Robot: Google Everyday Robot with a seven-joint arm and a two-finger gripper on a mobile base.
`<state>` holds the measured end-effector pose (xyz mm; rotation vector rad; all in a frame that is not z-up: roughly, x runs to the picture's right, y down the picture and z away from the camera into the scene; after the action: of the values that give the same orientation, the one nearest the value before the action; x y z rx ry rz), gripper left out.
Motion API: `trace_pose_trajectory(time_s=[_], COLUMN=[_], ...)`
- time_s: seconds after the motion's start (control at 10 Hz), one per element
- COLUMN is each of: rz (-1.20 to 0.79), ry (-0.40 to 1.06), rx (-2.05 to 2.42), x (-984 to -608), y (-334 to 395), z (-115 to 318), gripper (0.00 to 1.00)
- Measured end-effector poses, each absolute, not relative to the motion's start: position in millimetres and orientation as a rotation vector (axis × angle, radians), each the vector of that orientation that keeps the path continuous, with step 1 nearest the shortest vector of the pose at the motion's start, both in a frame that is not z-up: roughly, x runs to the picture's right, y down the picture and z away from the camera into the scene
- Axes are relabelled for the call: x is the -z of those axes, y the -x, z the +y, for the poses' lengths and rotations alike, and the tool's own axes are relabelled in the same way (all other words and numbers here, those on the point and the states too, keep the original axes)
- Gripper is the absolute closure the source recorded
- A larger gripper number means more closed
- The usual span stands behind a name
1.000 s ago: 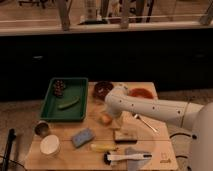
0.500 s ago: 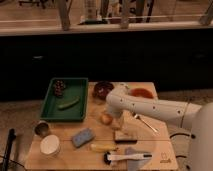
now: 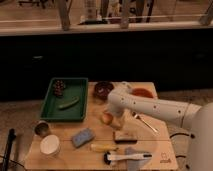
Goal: Place apple in paper cup
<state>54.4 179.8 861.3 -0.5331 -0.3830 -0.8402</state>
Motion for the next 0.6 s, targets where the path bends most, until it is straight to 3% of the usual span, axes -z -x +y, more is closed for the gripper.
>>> trace_pose_trajectory(time_s=[0.5, 0.6], rz=[-0.435, -0.45], ry=[0.511, 0.503], rx=[0.891, 0.903], x=[-858.1, -856.8], y=[-38.6, -34.9], z=[178.8, 179.9], gripper=[0.21, 0.31])
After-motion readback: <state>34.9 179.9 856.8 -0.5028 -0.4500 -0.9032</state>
